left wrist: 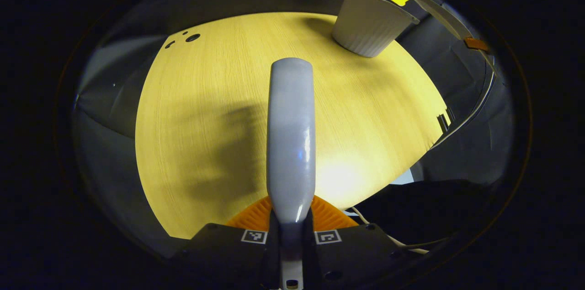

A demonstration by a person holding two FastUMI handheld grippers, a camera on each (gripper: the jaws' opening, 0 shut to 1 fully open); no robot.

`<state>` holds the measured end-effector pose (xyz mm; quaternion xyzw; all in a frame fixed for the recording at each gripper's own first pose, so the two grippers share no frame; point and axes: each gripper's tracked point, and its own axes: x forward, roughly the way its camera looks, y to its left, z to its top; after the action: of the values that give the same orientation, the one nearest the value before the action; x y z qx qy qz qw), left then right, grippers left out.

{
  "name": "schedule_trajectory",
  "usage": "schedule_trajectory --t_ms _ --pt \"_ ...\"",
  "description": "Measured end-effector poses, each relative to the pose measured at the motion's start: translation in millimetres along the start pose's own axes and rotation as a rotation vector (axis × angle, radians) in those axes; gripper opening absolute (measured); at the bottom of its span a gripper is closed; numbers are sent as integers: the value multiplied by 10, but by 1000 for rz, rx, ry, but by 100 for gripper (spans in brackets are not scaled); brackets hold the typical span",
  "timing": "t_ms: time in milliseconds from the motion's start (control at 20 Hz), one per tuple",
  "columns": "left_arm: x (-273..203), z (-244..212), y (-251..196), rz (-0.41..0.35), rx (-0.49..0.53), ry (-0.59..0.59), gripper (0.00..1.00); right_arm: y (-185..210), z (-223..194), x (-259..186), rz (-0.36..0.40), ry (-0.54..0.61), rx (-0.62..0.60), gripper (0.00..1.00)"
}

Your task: Pick up the small broom and dustpan from the desktop, sweep the trash into the dustpan with the broom, and then empty the trash into the garbage bin.

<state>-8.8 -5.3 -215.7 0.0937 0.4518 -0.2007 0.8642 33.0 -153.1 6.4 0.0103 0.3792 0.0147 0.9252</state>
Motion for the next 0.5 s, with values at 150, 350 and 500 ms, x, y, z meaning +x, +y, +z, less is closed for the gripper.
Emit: schedule_trajectory --t_ms 150,350,500 --pt "-37 63 -33 18 -25 -27 23 -302 397 271 -125 -55 -68 33" --pt "-128 161 -7 34 -57 -47 23 -509 742 722 -241 -92 -123 33" --pt "-75 258 -42 31 -89 -61 23 -607 832 911 -324 -99 -227 33"
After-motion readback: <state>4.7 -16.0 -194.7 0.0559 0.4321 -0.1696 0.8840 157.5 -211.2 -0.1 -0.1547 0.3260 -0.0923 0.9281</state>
